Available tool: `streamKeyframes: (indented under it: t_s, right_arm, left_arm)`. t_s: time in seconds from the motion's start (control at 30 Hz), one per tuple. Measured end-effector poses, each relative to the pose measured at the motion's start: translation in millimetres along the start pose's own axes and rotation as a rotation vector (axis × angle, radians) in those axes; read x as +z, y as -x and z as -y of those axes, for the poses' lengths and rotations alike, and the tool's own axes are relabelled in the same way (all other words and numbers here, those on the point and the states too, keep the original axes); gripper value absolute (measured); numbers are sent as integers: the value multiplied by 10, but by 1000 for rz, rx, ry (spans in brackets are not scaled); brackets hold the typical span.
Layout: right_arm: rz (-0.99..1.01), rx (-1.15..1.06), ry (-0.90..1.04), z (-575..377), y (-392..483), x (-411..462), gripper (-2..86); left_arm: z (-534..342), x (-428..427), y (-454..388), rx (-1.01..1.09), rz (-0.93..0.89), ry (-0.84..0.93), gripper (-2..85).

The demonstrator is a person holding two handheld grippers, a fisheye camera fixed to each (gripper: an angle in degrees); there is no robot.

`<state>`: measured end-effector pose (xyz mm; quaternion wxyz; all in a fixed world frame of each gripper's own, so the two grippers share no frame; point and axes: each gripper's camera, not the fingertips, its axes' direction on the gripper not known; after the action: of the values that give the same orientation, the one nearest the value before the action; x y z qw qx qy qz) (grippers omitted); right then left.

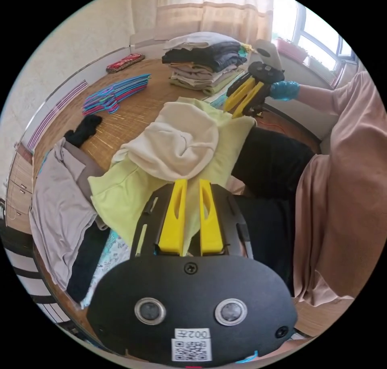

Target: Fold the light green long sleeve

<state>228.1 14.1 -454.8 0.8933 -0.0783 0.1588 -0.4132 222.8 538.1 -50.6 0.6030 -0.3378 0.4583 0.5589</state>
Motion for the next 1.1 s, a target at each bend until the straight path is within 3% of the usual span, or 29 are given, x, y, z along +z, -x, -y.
streamKeyframes:
  t_s: [0.23,0.3,0.47,0.6,0.77,0.97,1.1]
  right_arm:
    - [-226,455,-114,-515,-991,-157,114]
    - [-240,579,-111,-651,-1234,-48,127]
    - [-229,881,-119,-987,-1635,225,162]
    - [-266,976,-107,-1142,-1666,257,173]
    - [-82,1121,-162,-1456,-1852,348,157]
    - [60,1023,-189,-1346,-1855,358,52]
    - [-175,874,-182,-1050,-1640,114,40]
  left_arm:
    - [-330,-87,466,-286,211,-52,70]
    - [-459,47,698,-439,295,-44,84]
    - [-652,373,998,-668,309,-30,100]
    - [-689,596,976,-679,272,-1,79]
    - [-694,692,802,-673,319,-1,49]
    - [-714,646,541,-661,375,-27,19]
    - [-713,485,325,-644,424,-83,7]
